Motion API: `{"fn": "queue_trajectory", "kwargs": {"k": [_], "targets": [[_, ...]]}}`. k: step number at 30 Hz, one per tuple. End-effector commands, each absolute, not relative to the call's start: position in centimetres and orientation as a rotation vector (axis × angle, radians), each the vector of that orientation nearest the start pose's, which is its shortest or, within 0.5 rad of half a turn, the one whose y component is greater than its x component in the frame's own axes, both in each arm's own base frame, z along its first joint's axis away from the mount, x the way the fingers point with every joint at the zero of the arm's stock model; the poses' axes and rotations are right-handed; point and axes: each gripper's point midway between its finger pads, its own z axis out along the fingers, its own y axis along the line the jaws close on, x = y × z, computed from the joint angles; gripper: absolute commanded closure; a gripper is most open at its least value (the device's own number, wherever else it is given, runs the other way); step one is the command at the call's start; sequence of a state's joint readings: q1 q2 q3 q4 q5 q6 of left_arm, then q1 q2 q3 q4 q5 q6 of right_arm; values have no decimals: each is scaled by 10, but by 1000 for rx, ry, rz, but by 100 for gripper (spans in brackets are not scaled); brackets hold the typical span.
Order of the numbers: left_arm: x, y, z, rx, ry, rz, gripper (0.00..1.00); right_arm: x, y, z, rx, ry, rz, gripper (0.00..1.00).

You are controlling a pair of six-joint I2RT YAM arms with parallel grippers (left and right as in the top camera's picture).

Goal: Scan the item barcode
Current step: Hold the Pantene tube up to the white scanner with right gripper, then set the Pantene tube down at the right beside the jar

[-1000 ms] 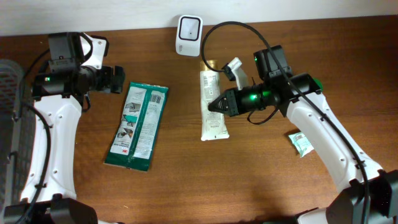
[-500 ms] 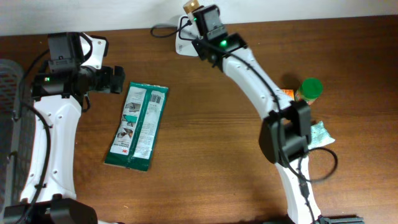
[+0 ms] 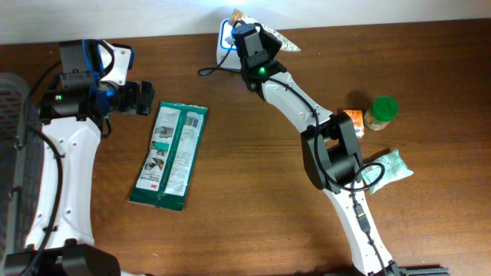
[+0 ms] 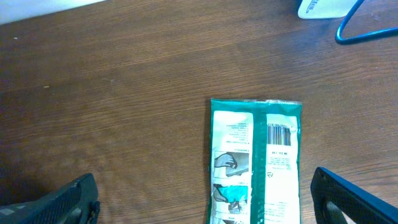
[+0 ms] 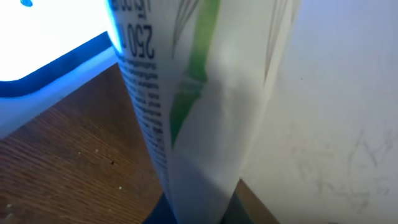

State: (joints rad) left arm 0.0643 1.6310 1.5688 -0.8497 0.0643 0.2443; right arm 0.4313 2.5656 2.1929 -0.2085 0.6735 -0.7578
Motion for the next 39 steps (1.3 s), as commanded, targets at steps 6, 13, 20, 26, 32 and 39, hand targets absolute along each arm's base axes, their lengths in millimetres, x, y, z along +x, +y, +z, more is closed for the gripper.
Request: {"fn": "queue_trajectory", "kwargs": {"k": [6, 13, 20, 26, 32, 39], "targets": [[435, 17, 231, 268, 2457, 49, 1, 616, 200, 168, -647, 2105, -508, 96], [435, 17, 231, 268, 2457, 48, 1, 519, 222, 225, -628, 2362, 236, 96], [435, 17, 231, 268, 2457, 49, 1, 438, 132, 185, -369, 2863, 576, 96], [435, 17, 231, 268, 2457, 49, 1, 390, 89, 92, -214, 3170, 525, 96], [435, 17, 231, 268, 2457, 49, 1, 369, 47, 48, 7, 3291, 330, 96], [435, 17, 231, 268, 2457, 49, 1, 377, 49, 59, 9, 3264, 355, 42]]}}
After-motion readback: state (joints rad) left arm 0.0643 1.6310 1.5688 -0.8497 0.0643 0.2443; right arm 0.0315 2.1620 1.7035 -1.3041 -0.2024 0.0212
